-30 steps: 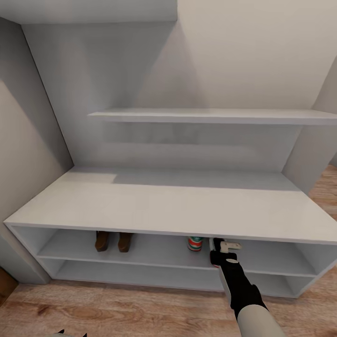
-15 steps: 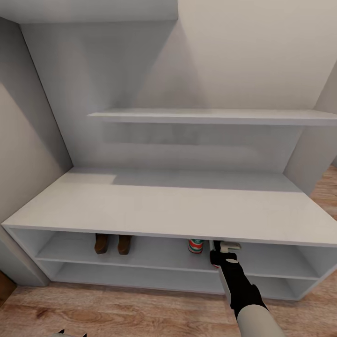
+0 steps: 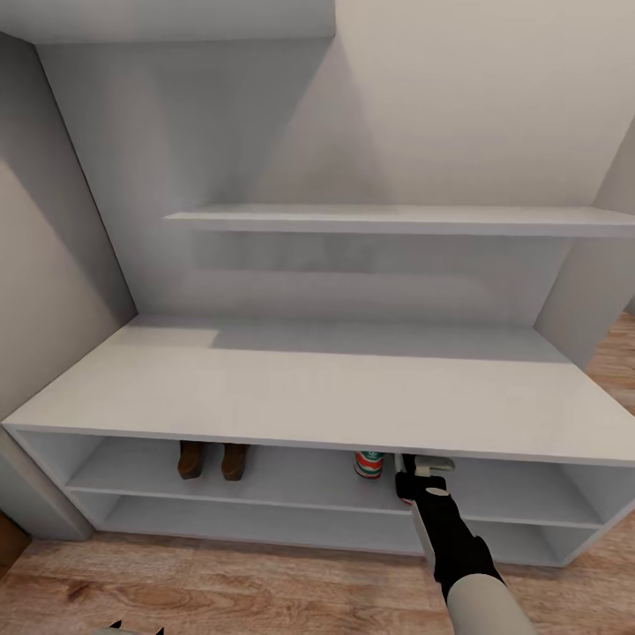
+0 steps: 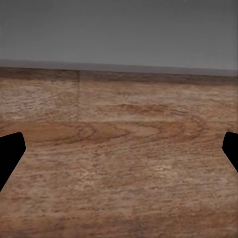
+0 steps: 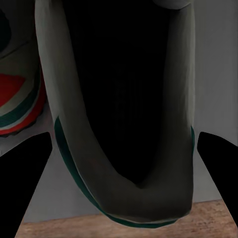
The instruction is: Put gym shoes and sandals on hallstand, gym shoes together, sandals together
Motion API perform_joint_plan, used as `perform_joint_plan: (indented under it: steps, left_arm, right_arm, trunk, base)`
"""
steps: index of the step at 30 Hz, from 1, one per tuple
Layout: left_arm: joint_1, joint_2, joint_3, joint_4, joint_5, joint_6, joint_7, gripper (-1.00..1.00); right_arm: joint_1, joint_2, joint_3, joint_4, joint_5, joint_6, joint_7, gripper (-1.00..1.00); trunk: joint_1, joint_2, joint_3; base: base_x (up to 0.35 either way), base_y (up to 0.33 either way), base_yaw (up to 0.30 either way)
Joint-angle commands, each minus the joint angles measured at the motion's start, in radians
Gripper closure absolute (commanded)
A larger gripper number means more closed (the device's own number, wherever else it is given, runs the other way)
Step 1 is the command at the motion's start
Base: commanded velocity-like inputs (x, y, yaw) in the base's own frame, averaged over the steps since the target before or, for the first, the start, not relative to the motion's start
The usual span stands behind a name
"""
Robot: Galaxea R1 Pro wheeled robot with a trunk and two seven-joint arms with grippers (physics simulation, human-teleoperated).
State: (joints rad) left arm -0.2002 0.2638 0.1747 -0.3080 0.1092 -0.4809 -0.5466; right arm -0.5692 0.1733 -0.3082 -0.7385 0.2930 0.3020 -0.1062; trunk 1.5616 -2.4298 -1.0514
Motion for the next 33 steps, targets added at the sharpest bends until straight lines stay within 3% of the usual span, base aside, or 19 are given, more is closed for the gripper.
perform_joint_plan:
  steps: [1, 11, 33]
  left_arm:
    - [-0.001, 0.000, 0.002, 0.001, 0.010, 0.002, -0.010, -1.00]
    - [-0.001, 0.000, 0.002, 0.001, 0.011, 0.002, -0.010, -1.00]
    - [-0.001, 0.000, 0.002, 0.001, 0.011, 0.002, -0.013, -1.00]
  right_arm:
    - [0.000, 0.001, -0.003, 0.016, -0.004, 0.003, 0.002, 1.00]
    - [0.000, 0.001, -0.003, 0.016, -0.003, 0.003, 0.002, 1.00]
    - [0.000, 0.001, -0.003, 0.016, -0.003, 0.003, 0.002, 1.00]
  trunk:
    - [0.000, 0.000, -0.001]
    - [0.000, 0.000, -0.001]
    - [0.000, 0.000, -0.001]
  base:
    - [0.044, 0.000, 0.000]
    - [0.105, 0.000, 0.000]
    - [0.005, 0.000, 0.000]
